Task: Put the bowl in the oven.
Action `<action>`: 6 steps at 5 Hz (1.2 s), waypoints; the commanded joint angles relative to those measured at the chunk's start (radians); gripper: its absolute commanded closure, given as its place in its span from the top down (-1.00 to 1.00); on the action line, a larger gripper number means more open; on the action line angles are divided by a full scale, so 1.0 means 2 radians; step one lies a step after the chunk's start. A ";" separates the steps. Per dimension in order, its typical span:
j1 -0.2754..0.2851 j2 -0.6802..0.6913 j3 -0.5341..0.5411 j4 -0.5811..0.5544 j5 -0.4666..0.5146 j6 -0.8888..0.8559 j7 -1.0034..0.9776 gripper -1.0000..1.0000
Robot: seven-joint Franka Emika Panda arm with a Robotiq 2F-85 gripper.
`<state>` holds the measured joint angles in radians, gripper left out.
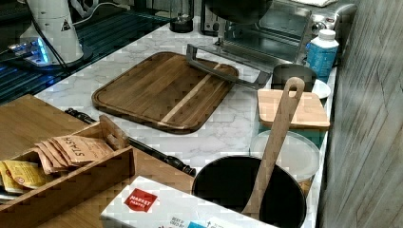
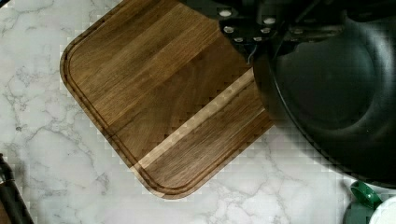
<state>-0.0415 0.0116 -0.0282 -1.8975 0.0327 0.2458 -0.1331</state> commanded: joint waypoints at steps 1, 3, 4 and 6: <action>0.005 0.005 0.009 -0.004 0.001 0.016 -0.051 -1.00; 0.035 -0.007 0.042 -0.068 0.028 0.072 -0.158 -1.00; 0.056 0.008 0.055 -0.062 0.010 0.081 -0.160 -1.00; 0.079 0.050 0.065 -0.028 0.008 0.076 -0.186 -1.00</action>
<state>0.0461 0.1202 0.0649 -2.0215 0.0587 0.3774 -0.4395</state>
